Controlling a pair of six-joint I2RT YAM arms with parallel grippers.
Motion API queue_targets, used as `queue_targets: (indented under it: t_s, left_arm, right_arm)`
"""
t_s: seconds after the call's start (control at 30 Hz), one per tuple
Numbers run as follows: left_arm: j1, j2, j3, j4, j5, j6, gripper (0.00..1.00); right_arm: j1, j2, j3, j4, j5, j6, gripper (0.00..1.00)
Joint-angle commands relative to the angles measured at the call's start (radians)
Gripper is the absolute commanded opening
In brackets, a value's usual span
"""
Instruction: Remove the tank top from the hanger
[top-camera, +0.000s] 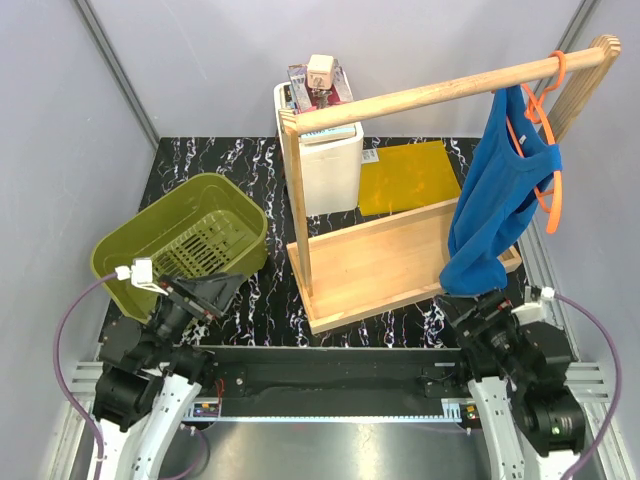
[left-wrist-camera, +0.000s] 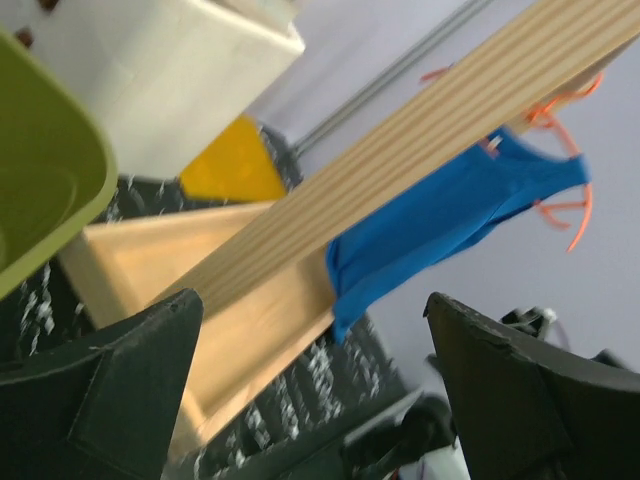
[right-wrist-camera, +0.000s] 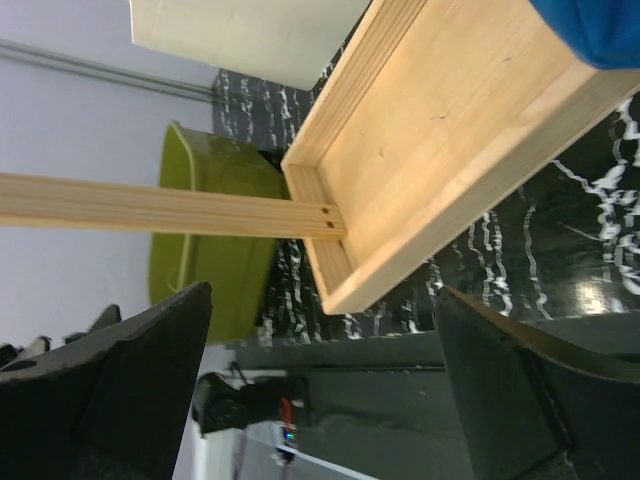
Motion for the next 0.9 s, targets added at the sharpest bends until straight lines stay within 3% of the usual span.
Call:
queue_targets:
  t_s: [0.0,0.2,0.4,0.53,0.73,0.87]
  left_arm:
    - [0.003,-0.043,0.085,-0.121,0.135,0.072,0.99]
    - [0.003,-0.013,0.11,-0.064,0.256,0.065,0.99]
    - [0.003,0.133,0.122,-0.061,0.318,0.112,0.99]
    - [0.001,0.208,0.122,-0.038,0.382,0.159,0.99]
    - [0.003,0.256,0.113,0.057,0.575,0.204,0.99]
    - [0.003,0.271,0.103,0.1,0.71,0.232,0.99]
  right_arm:
    - [0.005,-0.001,0.152,-0.167,0.019,-0.182,1.0]
    - [0.005,0.049,0.453,-0.179,0.03,-0.325,1.0]
    - [0.005,0.324,0.764,-0.296,0.338,-0.537,1.0]
    - [0.005,0.475,0.948,-0.235,0.481,-0.632,1.0]
    - [0.007,0.741,1.12,-0.116,0.441,-0.727,1.0]
    - [0.005,0.876,1.192,-0.059,0.542,-0.808,1.0]
